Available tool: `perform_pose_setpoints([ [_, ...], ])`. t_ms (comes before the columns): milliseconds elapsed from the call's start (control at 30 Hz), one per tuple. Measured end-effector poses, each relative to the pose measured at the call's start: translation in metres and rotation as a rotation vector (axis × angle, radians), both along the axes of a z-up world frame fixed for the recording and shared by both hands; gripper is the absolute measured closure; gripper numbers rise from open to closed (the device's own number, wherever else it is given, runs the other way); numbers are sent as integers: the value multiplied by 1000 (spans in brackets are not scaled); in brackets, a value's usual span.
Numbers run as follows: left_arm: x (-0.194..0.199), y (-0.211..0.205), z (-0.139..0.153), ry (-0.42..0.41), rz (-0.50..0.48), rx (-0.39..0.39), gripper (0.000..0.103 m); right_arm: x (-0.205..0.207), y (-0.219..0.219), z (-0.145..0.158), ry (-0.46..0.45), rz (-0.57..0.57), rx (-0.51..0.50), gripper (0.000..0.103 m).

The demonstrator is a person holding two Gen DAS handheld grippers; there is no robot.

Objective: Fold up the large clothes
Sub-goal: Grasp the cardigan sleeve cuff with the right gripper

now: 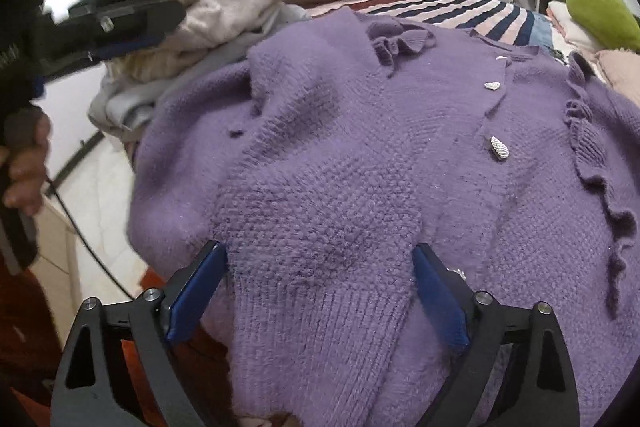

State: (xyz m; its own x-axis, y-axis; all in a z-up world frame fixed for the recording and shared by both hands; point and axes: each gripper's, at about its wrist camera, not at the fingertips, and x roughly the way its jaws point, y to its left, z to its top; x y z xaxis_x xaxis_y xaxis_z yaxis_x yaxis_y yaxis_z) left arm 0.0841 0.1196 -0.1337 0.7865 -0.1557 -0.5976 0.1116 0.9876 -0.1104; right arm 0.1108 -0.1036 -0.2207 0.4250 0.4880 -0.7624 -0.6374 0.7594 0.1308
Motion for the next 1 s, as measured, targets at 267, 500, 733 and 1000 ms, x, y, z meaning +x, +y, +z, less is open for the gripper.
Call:
perform_pose_setpoints([
  [267,-3,-4,1,3,-8,0,30,-6,-13,35,-96,-49,85,90],
  [500,-4,-14,1,3,-25,8,29,-5,-38,58,-154,-119,100,91],
  [733,-1,-40,2,15,-60,28,28,-2,-81,73,-203,-201,108,92],
  [1000,13,-68,2,32,-84,48,24,14,-154,70,-168,-348,117,91],
])
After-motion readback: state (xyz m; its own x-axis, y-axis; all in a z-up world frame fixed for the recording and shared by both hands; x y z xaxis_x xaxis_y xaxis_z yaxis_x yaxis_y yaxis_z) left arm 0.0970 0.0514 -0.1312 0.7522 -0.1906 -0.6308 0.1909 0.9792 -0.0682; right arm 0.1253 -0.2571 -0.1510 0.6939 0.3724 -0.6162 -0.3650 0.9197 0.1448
